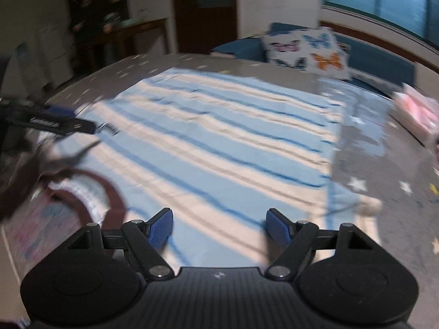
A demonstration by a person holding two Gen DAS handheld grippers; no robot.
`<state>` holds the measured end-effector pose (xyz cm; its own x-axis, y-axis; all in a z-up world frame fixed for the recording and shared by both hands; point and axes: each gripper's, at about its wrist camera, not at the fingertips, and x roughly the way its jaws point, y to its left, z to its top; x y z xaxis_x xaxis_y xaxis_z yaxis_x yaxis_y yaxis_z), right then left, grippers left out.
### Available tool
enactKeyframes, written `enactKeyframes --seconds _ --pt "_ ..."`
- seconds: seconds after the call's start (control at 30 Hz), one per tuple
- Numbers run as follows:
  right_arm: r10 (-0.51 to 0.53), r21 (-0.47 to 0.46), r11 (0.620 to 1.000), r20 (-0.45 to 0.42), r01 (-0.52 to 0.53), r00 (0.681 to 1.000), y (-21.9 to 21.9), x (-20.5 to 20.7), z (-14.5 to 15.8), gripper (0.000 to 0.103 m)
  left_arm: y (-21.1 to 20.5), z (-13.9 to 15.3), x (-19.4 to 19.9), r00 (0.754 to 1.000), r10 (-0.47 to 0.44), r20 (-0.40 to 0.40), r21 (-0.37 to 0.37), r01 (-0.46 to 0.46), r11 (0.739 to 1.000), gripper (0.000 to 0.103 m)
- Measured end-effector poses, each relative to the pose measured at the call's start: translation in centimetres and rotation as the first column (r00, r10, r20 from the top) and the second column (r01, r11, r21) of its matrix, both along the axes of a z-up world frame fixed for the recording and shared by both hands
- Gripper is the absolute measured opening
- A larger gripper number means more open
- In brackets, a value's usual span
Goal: Fold clothes
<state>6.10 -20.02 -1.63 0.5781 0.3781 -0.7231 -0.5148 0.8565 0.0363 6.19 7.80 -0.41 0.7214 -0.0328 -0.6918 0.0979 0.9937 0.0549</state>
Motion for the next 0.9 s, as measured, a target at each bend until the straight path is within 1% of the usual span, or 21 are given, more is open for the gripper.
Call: enactKeyframes --seconds 0.07,0.13,0.2,0.3,0.43,0.5,0.57,0.67,0.77,0.9 --pt "0.052 -0.035 0.998 -0.001 -0.052 0.999 0.9 -0.8 -0.3 0.077 -0.5 -0.5 -0.5 1.000 -0.028 -0.007 0.022 0.028 0.999 0.083" --pt "0.093 -0.069 0.993 0.008 -0.092 0.996 1.1 -1.8 -0.1 0.077 -0.4 -0.8 -0.9 0.999 -0.036 -0.008 0.043 0.036 0.998 0.084" --pt "0.112 -0.085 0.990 0.012 -0.110 0.994 1.0 -2.5 0.4 0.077 -0.2 -1.0 -1.0 0.999 -0.032 -0.009 0.046 0.033 0.998 0.085" --pt "0.099 -0.076 0.992 0.035 -0.096 0.994 0.8 -2.7 1.5 0.077 -0.2 -1.0 -1.0 0.999 -0.038 -0.012 0.045 0.039 0.998 0.086" --pt "0.089 -0.010 0.996 0.034 -0.089 0.995 1.4 -2.0 1.6 0.077 -0.7 -1.1 -1.8 0.997 -0.078 -0.011 0.060 0.078 0.995 0.086" --pt "0.124 -0.022 0.992 0.013 -0.124 0.992 2.2 -2.1 0.9 0.077 -0.8 -1.3 -2.5 0.994 -0.104 -0.015 0.071 0.105 0.992 0.087" --pt "0.164 -0.064 0.984 -0.001 -0.164 0.986 2.8 -2.6 0.4 0.077 -0.8 -1.3 -3.4 0.992 -0.125 -0.006 0.093 0.126 0.988 0.088" --pt "0.201 -0.093 0.976 0.006 -0.199 0.980 2.9 -3.3 0.8 0.077 -0.7 -0.9 -4.4 0.988 -0.151 0.011 0.126 0.149 0.981 0.089" --pt "0.200 -0.082 0.977 0.037 -0.197 0.979 3.1 -3.2 1.8 0.077 -0.6 -0.3 -4.7 0.987 -0.156 0.028 0.140 0.150 0.979 0.090" --pt "0.198 -0.044 0.980 0.055 -0.195 0.979 4.6 -2.1 2.1 0.077 -0.8 0.2 -4.6 0.987 -0.155 0.040 0.132 0.149 0.980 0.092"
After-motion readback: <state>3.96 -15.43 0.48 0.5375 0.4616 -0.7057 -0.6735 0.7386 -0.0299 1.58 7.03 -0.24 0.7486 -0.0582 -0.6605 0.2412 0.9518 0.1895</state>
